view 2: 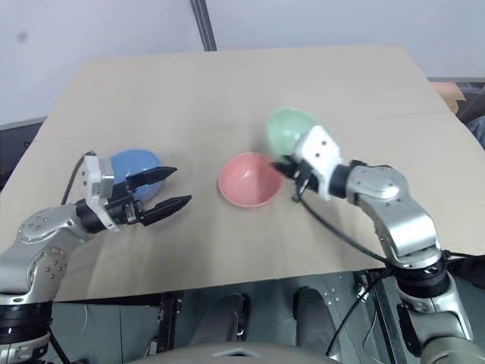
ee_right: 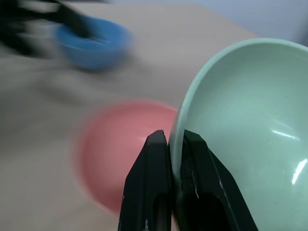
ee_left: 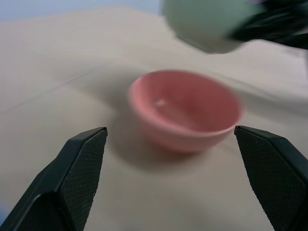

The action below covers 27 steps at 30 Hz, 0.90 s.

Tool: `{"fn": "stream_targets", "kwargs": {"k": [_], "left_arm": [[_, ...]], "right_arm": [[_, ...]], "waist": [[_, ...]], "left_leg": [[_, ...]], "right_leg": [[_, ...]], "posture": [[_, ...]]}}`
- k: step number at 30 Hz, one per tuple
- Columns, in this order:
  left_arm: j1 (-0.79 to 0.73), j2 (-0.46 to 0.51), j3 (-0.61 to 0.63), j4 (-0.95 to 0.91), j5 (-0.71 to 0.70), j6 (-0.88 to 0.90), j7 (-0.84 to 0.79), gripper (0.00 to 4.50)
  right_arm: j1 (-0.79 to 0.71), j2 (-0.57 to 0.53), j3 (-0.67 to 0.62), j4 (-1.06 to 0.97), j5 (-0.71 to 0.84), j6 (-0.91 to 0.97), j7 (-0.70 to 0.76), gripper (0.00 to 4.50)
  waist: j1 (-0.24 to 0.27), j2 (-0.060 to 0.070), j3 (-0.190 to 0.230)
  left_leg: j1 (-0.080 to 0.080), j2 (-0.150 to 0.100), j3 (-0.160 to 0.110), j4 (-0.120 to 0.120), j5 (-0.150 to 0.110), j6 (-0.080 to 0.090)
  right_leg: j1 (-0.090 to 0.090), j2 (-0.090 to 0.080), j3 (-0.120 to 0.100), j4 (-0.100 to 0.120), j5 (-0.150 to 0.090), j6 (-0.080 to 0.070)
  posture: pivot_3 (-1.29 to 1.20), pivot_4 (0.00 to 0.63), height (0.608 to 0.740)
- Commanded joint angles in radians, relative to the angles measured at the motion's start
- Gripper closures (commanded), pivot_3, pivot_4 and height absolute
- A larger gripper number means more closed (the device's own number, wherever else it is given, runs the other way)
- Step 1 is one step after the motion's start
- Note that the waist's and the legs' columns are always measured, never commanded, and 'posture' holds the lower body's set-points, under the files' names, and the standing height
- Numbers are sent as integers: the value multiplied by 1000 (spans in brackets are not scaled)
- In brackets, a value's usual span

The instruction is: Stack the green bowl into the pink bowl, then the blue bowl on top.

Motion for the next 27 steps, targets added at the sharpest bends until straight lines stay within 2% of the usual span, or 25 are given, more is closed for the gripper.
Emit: {"fn": "stream_targets", "kwargs": {"k": [1, 5, 7, 9, 12, 14, 19, 22, 27], "left_arm": [[11, 12, 45, -22, -15, 9, 8, 0], [37, 11, 67, -63, -31, 32, 28, 0], [57, 9, 83, -91, -31, 43, 50, 0], [83, 6, 100, -122, -18, 56, 91, 0], [125, 2, 123, -176, 31, 62, 173, 0], [149, 11, 127, -224, 58, 75, 218, 0], [133, 132, 179, -364, 59, 412, 430, 0], [101, 191, 177, -399, 66, 538, 495, 0], [39, 317, -7, -354, 233, 547, 538, 0]], "right_arm": [[-73, 27, 92, 86, 7, -101, 93, 4462], [-137, 44, 188, 259, -51, -181, 154, 4462], [-151, 41, 205, 323, -75, -220, 168, 3709], [-149, 27, 204, 329, -79, -238, 189, 3146], [-136, 35, 154, 259, -43, -209, 165, 1564], [-112, 27, 105, 184, 13, -176, 162, 769], [-4, -10, -55, 3, 154, -121, 129, 769], [42, -28, -111, -53, 197, -100, 95, 769], [87, -54, -157, -68, 201, -105, 40, 769]], "waist": [[2, 0, 0], [3, 0, 0], [1, 0, 0], [2, 0, 0], [2, 0, 0], [3, 0, 0], [11, -1, 0], [11, -1, 0], [4, -1, 0]], "left_leg": [[0, 0, 0, 1, 0, 0], [0, -1, -1, 2, 0, 0], [0, -1, -1, 2, 0, 0], [0, -1, -1, 1, 0, 0], [-1, 0, -1, 1, 0, -1], [-1, 0, -1, 1, -1, -1], [-2, 0, -4, 2, -1, -2], [-1, -1, -3, 2, -1, -2], [2, 2, -2, 2, -1, -2]], "right_leg": [[0, 0, 0, 0, 0, 0], [1, 0, 0, 0, 0, 0], [1, 0, 0, 0, 0, 0], [1, 0, 0, 0, 0, -1], [-1, 0, 0, 0, 0, -1], [-1, 0, 0, 0, 0, -1], [0, 0, -2, 0, 0, -1], [2, 0, -2, 0, 0, 0], [3, 3, -1, 1, 0, 0]], "posture": [[0, 150, 740], [0, 150, 740], [0, 150, 740], [0, 150, 740], [0, 150, 740], [0, 150, 740], [0, 150, 740], [0, 150, 740], [0, 150, 740]]}}
